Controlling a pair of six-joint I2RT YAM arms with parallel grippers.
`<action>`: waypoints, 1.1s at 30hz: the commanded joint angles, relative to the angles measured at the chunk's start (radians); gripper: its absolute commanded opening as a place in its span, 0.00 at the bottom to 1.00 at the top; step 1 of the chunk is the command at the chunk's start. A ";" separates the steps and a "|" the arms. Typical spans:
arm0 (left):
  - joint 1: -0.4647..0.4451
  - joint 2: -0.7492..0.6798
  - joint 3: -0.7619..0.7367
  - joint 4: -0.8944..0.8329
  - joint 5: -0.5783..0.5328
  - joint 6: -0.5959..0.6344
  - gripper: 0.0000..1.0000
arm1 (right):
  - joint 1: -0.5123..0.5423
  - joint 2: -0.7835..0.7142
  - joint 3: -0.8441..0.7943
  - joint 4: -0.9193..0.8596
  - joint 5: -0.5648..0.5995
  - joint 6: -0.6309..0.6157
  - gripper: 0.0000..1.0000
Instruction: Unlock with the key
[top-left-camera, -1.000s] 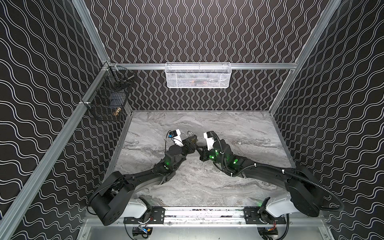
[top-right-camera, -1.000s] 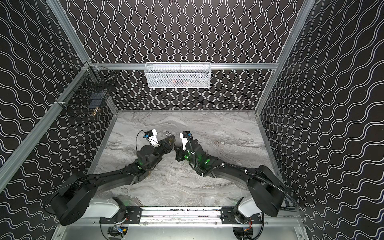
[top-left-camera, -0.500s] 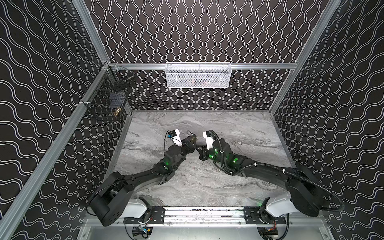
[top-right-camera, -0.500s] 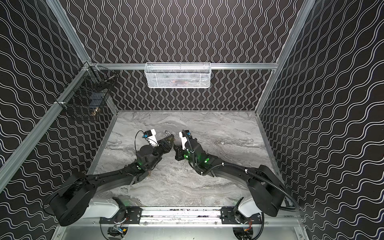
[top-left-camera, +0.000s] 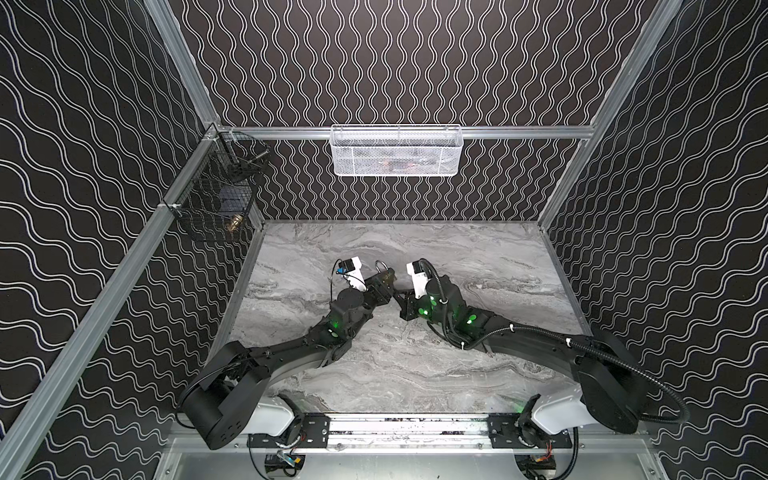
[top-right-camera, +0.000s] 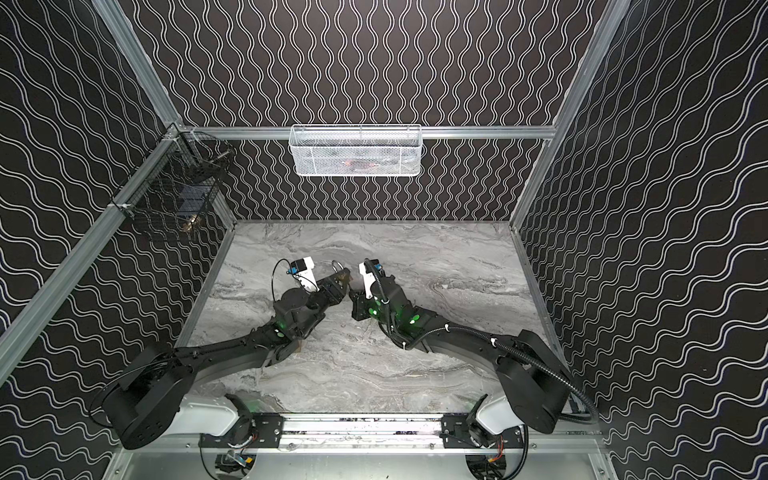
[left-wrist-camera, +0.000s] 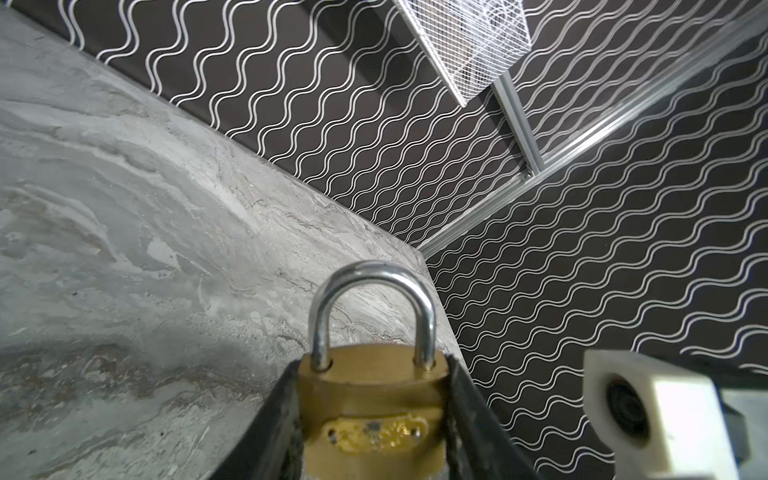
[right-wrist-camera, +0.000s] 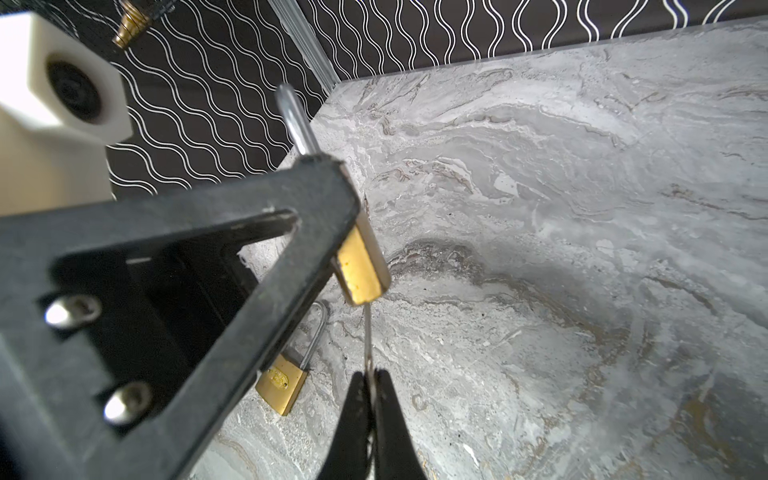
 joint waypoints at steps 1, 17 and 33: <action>-0.004 -0.003 0.000 -0.032 0.159 0.033 0.14 | -0.012 -0.025 0.009 0.123 0.032 -0.020 0.00; -0.015 0.054 -0.016 0.092 0.134 -0.091 0.09 | 0.010 0.002 -0.009 0.192 0.053 0.006 0.00; -0.005 0.108 0.051 0.080 0.375 -0.160 0.06 | -0.004 -0.051 -0.050 0.248 0.079 -0.080 0.00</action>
